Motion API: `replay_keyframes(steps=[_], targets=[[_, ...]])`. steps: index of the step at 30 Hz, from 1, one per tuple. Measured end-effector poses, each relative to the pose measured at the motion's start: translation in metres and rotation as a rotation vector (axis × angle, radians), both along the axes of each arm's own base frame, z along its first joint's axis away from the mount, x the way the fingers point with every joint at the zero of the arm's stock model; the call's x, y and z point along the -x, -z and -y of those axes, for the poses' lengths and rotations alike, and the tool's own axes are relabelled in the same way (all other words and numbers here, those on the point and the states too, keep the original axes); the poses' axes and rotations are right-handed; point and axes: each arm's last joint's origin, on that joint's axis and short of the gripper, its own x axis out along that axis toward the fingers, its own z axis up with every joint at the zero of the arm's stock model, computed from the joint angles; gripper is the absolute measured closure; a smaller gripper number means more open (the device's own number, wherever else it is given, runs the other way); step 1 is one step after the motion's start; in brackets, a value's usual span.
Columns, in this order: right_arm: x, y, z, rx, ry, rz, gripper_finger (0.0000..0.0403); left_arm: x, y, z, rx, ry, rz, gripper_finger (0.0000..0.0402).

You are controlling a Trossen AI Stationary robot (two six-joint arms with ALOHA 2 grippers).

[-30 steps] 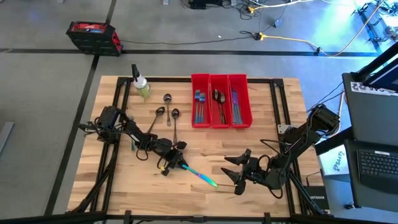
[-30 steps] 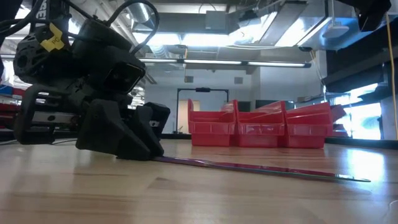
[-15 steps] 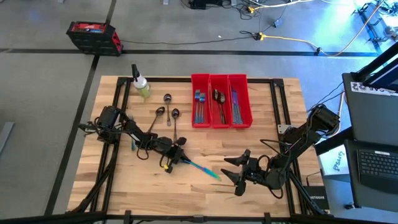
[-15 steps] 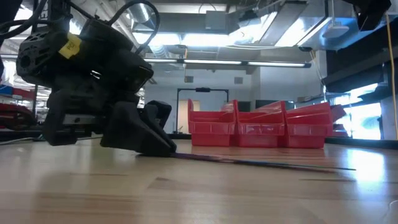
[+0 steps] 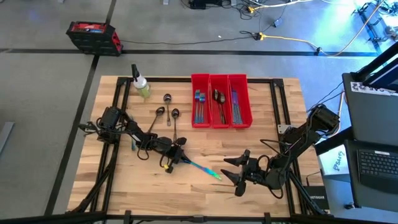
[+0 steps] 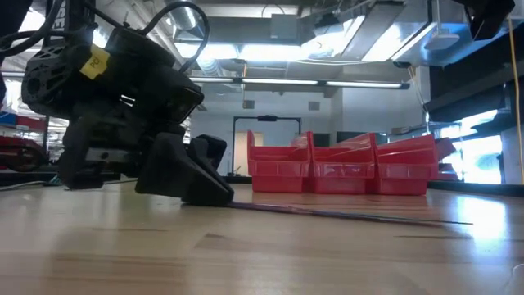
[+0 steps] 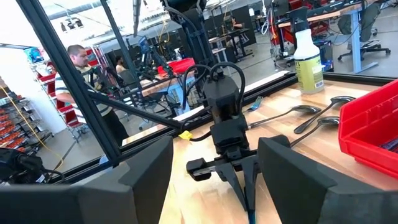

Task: Sort silverware
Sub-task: Put the blue knife into the right red silverware bin

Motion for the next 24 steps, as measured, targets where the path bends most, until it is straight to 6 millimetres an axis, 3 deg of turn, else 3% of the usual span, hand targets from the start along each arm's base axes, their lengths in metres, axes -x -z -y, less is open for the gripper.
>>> replay_keyframes(steps=[5, 10, 24], targets=[[-0.0001, 0.0000, -0.0002, 0.000, -0.008, 0.000, 0.0182, 0.0000, 0.0001, 0.0003, 0.003, 0.006, -0.002, 0.0395], [-0.0001, 0.0000, -0.0002, 0.000, -0.008, 0.000, 0.0182, -0.0002, -0.0029, 0.0052, 0.005, 0.051, 0.038, 0.0371], [-0.0001, 0.0003, -0.0002, 0.004, -0.009, -0.003, 0.0182, -0.0014, -0.0067, 0.0074, 0.023, 0.013, 0.078, 0.0220]])
